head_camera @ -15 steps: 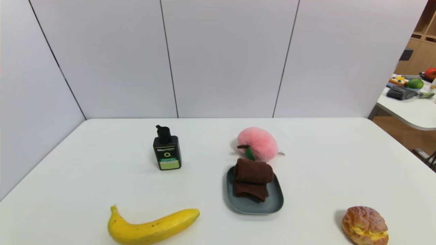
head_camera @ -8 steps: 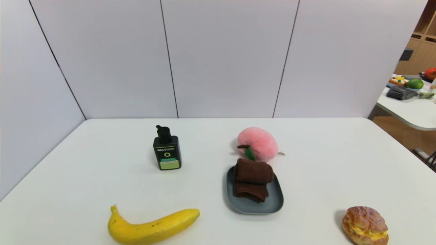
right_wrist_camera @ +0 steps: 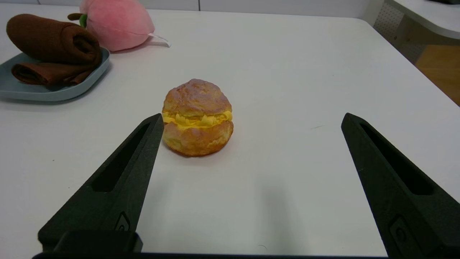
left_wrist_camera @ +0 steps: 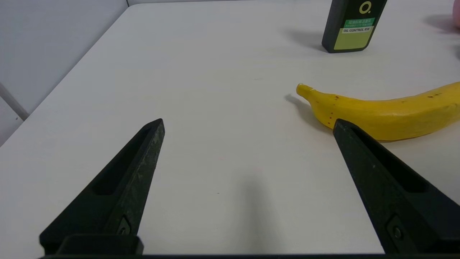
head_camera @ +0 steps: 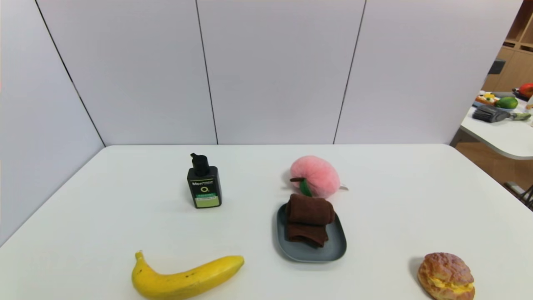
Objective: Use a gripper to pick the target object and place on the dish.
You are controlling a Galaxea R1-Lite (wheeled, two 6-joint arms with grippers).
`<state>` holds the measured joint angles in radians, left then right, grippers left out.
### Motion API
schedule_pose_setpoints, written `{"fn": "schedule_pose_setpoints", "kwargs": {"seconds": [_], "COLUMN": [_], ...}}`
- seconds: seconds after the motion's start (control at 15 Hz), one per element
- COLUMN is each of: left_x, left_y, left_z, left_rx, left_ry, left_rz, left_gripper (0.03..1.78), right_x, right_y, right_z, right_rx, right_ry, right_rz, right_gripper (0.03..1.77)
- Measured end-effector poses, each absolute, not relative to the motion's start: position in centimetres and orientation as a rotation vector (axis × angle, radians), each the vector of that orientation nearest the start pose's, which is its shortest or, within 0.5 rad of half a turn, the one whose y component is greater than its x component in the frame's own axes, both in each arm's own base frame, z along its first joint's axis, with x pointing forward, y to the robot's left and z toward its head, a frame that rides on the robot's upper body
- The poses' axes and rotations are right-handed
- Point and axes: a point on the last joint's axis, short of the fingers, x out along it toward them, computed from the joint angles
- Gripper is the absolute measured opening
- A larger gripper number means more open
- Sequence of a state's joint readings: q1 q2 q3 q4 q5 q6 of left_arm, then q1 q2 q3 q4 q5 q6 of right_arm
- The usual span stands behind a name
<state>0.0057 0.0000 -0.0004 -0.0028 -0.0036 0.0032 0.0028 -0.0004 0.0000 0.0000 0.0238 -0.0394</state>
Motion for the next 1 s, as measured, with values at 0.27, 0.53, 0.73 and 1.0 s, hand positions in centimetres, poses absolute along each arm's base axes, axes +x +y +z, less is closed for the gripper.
{"fn": "schedule_pose_setpoints", "kwargs": {"seconds": [0.27,0.53,0.73,1.0], "left_x": [-2.28,-2.28,-2.28,-2.28], "left_y": [-0.02,-0.02,-0.02,-0.02], "left_z": [7.58,7.58,7.58,7.58], "left_rx": [0.003,0.003,0.003,0.003], "left_ry": [-0.003,-0.003,-0.003,-0.003], "left_rz": [0.003,0.003,0.003,0.003], "left_gripper": [1.69,1.69,1.69,1.69], "right_x": [-2.28,-2.28,-2.28,-2.28], "right_y": [0.05,0.05,-0.01,0.0], "right_z": [7.55,7.55,7.55,7.55], "right_rx": [-0.045,-0.033,-0.017,-0.012], "right_ry": [-0.001,-0.001,0.0,0.0], "right_rz": [0.028,0.026,-0.001,0.001], "right_gripper": [1.71,1.71,1.71,1.71]}}
